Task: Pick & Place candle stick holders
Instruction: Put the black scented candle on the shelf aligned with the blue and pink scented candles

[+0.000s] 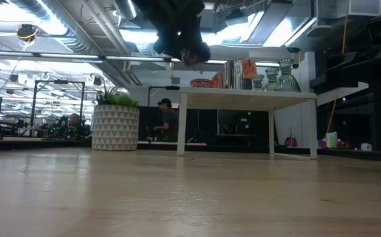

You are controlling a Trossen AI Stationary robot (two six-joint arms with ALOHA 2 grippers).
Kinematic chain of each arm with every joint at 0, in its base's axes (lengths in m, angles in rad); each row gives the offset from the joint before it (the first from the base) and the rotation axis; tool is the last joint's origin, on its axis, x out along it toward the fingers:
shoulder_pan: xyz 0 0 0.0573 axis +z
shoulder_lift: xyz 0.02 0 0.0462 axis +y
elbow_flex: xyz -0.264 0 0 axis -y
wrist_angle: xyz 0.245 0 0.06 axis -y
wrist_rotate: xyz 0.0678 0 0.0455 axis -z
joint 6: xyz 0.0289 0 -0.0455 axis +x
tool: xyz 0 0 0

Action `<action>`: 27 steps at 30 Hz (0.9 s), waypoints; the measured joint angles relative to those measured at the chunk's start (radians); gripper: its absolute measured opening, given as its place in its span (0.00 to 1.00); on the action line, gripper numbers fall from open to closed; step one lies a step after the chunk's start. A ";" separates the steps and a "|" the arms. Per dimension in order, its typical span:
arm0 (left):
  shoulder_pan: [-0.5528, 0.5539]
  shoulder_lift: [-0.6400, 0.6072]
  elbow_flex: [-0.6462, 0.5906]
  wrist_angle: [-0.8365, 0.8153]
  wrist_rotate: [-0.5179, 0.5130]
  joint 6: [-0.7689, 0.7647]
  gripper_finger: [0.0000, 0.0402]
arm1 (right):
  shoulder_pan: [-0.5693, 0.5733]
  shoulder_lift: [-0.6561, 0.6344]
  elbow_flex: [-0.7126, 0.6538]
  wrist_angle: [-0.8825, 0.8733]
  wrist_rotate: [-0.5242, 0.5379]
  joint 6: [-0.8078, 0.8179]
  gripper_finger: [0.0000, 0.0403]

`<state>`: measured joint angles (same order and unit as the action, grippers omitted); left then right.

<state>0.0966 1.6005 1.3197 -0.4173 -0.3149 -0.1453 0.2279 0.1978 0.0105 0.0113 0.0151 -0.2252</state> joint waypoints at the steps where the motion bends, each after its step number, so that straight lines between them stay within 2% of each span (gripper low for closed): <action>1: 0.008 0.000 0.007 0.001 0.000 -0.018 0.73 | 0.000 0.000 0.000 0.000 0.000 0.000 0.34; 6: 0.033 0.015 0.041 0.002 0.000 -0.071 0.73 | 0.000 0.000 0.000 0.000 0.000 0.000 0.34; 17: 0.030 0.146 0.173 -0.054 -0.004 -0.027 0.73 | 0.000 0.000 0.000 0.000 0.000 0.000 0.34; 27: 0.037 0.181 0.183 -0.111 0.008 0.010 0.74 | 0.000 0.000 0.000 0.000 0.000 0.000 0.34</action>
<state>0.1331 1.7813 1.5024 -0.5282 -0.3067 -0.1356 0.2279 0.1980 0.0105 0.0110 0.0151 -0.2253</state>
